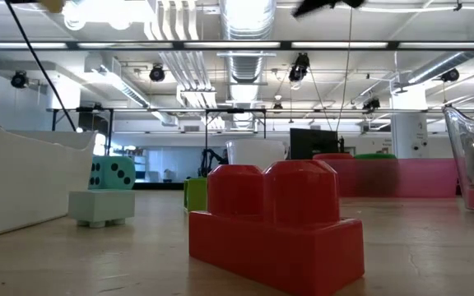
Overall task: Pick & Place Toys
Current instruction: Put the light yellow game piece into the transparent bin
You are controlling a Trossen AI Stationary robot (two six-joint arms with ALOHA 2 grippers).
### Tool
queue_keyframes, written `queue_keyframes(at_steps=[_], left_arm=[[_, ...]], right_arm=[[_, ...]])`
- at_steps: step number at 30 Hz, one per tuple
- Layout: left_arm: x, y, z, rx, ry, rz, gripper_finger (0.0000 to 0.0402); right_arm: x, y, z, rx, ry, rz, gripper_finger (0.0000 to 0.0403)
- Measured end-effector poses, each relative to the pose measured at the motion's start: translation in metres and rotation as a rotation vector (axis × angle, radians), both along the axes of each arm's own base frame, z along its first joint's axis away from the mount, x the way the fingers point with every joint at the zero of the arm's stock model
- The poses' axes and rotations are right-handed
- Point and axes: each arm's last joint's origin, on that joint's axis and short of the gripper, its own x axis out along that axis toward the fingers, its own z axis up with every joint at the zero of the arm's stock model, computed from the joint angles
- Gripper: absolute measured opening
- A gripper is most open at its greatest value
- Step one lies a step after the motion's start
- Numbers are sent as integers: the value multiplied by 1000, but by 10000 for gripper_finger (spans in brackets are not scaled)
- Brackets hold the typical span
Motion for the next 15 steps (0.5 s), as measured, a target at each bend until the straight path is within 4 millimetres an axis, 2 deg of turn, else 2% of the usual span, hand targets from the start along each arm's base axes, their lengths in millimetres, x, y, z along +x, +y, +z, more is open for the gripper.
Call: queue_keyframes(at_steps=[8, 15], left_arm=[[34, 24, 33, -181, -458, 99, 140], [65, 45, 63, -341, -800, 39, 140]], right_arm=[[13, 6, 57, -164, -253, 203, 334], [17, 7, 94, -404, -353, 336, 334]])
